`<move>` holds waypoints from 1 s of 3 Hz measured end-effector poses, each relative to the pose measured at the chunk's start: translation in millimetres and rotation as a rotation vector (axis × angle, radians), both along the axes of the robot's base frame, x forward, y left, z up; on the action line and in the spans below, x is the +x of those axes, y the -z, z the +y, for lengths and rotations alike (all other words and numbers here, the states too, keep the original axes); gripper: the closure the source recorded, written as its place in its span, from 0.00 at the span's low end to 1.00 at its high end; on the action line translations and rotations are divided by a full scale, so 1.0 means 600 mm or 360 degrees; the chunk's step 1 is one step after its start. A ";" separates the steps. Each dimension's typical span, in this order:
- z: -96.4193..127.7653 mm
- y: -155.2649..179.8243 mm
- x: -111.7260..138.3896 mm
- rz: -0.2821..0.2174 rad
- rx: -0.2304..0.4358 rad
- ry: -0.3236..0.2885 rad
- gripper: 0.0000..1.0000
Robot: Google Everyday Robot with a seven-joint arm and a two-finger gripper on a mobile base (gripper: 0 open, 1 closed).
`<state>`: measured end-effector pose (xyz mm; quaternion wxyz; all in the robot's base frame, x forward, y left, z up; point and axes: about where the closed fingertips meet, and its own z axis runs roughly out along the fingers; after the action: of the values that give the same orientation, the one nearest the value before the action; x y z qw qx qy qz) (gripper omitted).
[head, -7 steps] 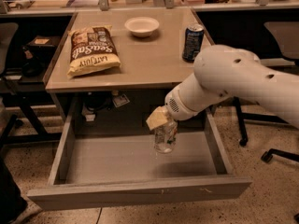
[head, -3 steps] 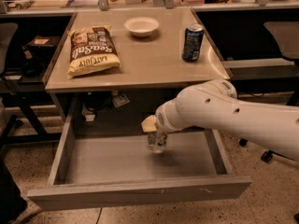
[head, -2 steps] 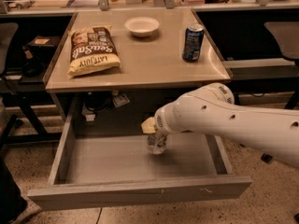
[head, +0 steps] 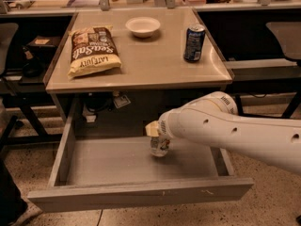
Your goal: Place 7up can into top drawer
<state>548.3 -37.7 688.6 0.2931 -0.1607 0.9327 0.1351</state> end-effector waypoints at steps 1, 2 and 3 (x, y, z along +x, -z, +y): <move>-0.012 0.006 0.003 -0.0033 0.0028 0.0054 1.00; -0.020 0.019 0.004 -0.0029 0.0049 0.0098 1.00; -0.021 0.033 0.006 -0.0011 0.0051 0.0122 1.00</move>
Offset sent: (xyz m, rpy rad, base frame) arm 0.0031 -0.0140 -0.0294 0.0467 -0.0098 -0.1000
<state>552.1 -50.6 669.1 0.3039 -0.1207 0.9349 0.1381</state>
